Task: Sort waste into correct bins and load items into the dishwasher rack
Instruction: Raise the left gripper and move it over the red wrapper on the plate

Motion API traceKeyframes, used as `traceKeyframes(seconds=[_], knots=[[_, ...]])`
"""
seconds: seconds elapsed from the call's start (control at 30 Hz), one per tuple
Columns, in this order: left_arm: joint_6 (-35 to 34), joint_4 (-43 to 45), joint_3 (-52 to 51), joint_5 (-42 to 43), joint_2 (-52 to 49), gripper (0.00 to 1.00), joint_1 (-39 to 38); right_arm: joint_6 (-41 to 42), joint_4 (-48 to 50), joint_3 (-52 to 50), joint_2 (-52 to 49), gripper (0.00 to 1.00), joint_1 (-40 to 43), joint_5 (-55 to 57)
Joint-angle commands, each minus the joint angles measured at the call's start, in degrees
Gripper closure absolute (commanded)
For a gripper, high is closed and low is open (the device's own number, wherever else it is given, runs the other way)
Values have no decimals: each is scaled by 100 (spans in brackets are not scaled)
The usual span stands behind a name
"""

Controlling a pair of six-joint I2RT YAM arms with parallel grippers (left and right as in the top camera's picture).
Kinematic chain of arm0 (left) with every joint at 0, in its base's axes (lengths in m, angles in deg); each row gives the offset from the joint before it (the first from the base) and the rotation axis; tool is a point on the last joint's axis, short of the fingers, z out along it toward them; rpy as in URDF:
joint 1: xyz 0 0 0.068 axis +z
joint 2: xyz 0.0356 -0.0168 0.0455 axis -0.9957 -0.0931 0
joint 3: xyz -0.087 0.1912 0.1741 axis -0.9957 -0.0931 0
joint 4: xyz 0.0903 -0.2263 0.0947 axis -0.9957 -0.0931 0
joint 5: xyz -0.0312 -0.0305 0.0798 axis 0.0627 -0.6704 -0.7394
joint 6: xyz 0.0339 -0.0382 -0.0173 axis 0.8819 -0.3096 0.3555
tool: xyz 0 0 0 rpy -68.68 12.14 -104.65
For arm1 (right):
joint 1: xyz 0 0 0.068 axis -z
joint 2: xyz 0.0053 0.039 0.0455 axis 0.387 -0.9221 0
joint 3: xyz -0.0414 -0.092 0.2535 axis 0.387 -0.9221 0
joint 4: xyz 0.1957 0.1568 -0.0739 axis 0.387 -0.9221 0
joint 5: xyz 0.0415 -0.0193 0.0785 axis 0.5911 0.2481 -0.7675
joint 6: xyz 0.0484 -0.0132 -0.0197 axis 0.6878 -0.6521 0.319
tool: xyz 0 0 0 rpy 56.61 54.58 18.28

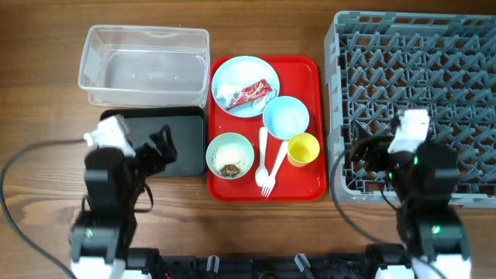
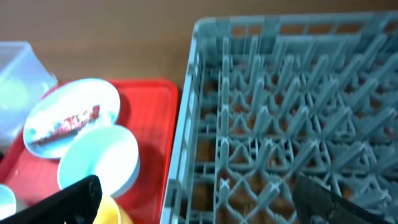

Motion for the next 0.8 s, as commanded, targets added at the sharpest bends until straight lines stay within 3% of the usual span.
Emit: traceKeyframes(seconds=[0.0,0.17,0.27,0.77], knots=[[245,-1062,1342,295,-1093,0,39,61,-807,1058,-710,0,-2,-72],[247,-2691,2653,402,-2116,0,39,17,-2046,2063,-1416,0,-2,-46],[245,-3121,2898,402,-2439,0,39,17,-2396,2321,-1617,0,-2,-48],[219,-3154,2898,404,-2662,0,39,17,-2459,2330,-1620,0,-2,-68]])
